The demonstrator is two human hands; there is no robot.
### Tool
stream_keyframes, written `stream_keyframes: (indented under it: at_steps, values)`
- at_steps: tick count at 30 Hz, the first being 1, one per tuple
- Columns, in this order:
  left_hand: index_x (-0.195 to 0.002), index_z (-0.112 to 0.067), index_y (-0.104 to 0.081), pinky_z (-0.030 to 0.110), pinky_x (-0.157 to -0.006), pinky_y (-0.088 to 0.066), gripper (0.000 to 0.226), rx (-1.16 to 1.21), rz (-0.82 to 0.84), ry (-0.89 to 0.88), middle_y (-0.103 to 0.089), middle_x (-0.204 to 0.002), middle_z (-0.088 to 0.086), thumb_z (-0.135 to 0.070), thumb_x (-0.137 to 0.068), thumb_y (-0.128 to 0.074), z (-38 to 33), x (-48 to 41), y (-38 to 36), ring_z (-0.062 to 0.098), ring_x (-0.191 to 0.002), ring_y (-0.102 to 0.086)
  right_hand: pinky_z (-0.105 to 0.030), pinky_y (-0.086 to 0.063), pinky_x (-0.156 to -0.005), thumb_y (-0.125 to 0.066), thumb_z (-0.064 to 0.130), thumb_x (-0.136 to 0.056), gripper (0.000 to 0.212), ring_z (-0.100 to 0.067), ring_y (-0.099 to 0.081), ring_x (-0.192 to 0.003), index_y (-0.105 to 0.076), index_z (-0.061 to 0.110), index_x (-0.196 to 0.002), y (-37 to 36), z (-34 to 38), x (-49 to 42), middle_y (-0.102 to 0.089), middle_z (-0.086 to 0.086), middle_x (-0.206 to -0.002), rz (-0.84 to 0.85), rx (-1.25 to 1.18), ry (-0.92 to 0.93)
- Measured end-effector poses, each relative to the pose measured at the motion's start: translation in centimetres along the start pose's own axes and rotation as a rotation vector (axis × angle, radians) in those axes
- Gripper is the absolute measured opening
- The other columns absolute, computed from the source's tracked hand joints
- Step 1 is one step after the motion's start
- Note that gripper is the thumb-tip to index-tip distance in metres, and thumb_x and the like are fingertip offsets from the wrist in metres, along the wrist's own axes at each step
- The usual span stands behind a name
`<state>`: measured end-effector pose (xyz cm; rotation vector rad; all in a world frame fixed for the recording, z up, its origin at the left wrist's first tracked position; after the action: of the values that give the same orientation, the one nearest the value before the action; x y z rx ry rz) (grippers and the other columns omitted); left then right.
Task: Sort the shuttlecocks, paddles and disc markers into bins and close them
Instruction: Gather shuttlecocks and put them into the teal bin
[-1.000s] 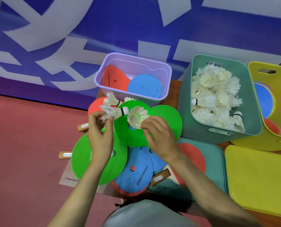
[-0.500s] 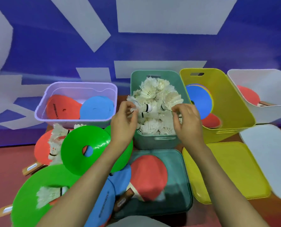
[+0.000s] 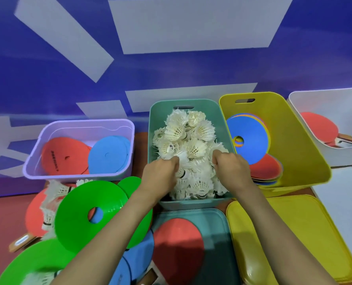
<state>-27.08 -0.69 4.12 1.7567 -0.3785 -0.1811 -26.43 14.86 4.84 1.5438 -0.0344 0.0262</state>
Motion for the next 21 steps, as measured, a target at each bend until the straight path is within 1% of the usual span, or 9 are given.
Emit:
stream_keyframes:
  at_steps: [2,5,7,8,10,13,16,18,21]
  values:
    - [-0.083,-0.025,-0.042,0.031,-0.058,-0.031,0.016,0.009,0.012,-0.036,-0.06,-0.082,0.009,-0.01,-0.083,-0.046,-0.1,-0.4,-0.3,0.035,-0.08,-0.056,-0.028,-0.026,-0.056,-0.047,-0.001,-0.085,0.024,-0.032,-0.058,-0.084,-0.051,0.012,-0.105,-0.5,0.8,-0.6,-0.066,-0.01,-0.095,0.053,0.037,0.018]
    - [-0.077,-0.025,-0.037,0.032,-0.057,-0.032,0.021,0.06,0.13,-0.078,-0.056,-0.077,0.005,-0.006,-0.078,-0.046,0.0,-0.5,-2.1,0.032,-0.079,-0.055,-0.03,-0.034,-0.064,-0.044,-0.006,-0.085,0.029,-0.032,-0.061,-0.099,-0.052,0.009,-0.108,-2.1,1.5,-1.1,-0.064,-0.011,-0.105,0.142,0.062,0.011]
    - [-0.077,-0.024,-0.04,0.034,-0.06,-0.039,0.019,0.118,0.202,-0.092,-0.06,-0.081,0.007,-0.006,-0.079,-0.046,0.1,-0.3,-3.1,0.032,-0.08,-0.057,-0.031,-0.038,-0.066,-0.044,-0.005,-0.086,0.028,-0.031,-0.06,-0.102,-0.053,0.008,-0.109,-3.0,1.4,-1.2,-0.063,-0.011,-0.109,0.179,0.044,-0.017]
    - [-0.08,-0.022,-0.043,0.035,-0.064,-0.043,0.016,0.133,0.234,-0.102,-0.062,-0.085,0.008,-0.006,-0.08,-0.047,0.0,-0.1,-3.5,0.031,-0.083,-0.058,-0.031,-0.04,-0.067,-0.045,-0.004,-0.087,0.027,-0.031,-0.06,-0.103,-0.053,0.008,-0.109,-3.3,1.3,-1.2,-0.063,-0.011,-0.109,0.183,0.037,-0.032]
    - [-0.092,-0.015,-0.049,0.038,-0.073,-0.047,0.014,0.112,0.296,-0.119,-0.062,-0.095,0.012,-0.004,-0.084,-0.045,-0.5,0.4,-4.0,0.032,-0.09,-0.058,-0.032,-0.043,-0.07,-0.046,-0.002,-0.088,0.026,-0.031,-0.06,-0.103,-0.053,0.008,-0.11,-3.4,0.9,-1.1,-0.063,-0.011,-0.11,0.175,0.031,-0.055]
    - [-0.112,-0.007,-0.046,0.04,-0.079,-0.044,0.027,0.026,0.387,-0.104,-0.059,-0.108,0.018,0.001,-0.086,-0.038,-0.9,1.3,-5.0,0.035,-0.101,-0.056,-0.034,-0.046,-0.074,-0.048,0.0,-0.088,0.024,-0.032,-0.059,-0.105,-0.052,0.007,-0.111,-3.4,0.8,-0.8,-0.063,-0.013,-0.11,0.183,0.015,-0.06]
    - [-0.117,-0.008,-0.044,0.038,-0.082,-0.042,0.026,0.063,0.465,-0.073,-0.057,-0.116,0.018,-0.009,-0.092,-0.04,-1.0,2.1,-5.6,0.033,-0.107,-0.053,-0.033,-0.046,-0.076,-0.052,0.015,-0.091,0.021,-0.032,-0.058,-0.103,-0.053,0.006,-0.11,-2.6,1.1,-0.1,-0.061,-0.014,-0.11,0.183,-0.075,-0.052]
    - [-0.121,-0.011,-0.047,0.036,-0.088,-0.043,0.03,0.108,0.437,-0.081,-0.055,-0.121,0.015,-0.014,-0.092,-0.043,-1.0,2.4,-4.8,0.03,-0.112,-0.052,-0.034,-0.046,-0.078,-0.054,0.022,-0.091,0.027,-0.031,-0.056,-0.104,-0.054,0.008,-0.113,-1.4,1.4,0.5,-0.059,-0.012,-0.113,0.137,-0.128,-0.044]
    - [-0.12,-0.017,-0.055,0.033,-0.095,-0.041,0.029,0.174,0.277,-0.108,-0.052,-0.125,0.006,-0.019,-0.092,-0.048,-0.8,3.3,-1.9,0.025,-0.117,-0.05,-0.036,-0.045,-0.084,-0.053,0.026,-0.092,0.031,-0.027,-0.052,-0.11,-0.053,0.013,-0.119,1.0,2.4,2.0,-0.057,-0.007,-0.121,0.034,-0.167,-0.018]
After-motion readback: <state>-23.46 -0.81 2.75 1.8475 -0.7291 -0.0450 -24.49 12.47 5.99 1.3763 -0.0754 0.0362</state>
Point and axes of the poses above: each hand's wrist, its own x-axis away from the middle knuckle, its own y-axis out of the back of the hand, z = x × y, the point moved 10 cm from there along -x, towards the middle knuckle
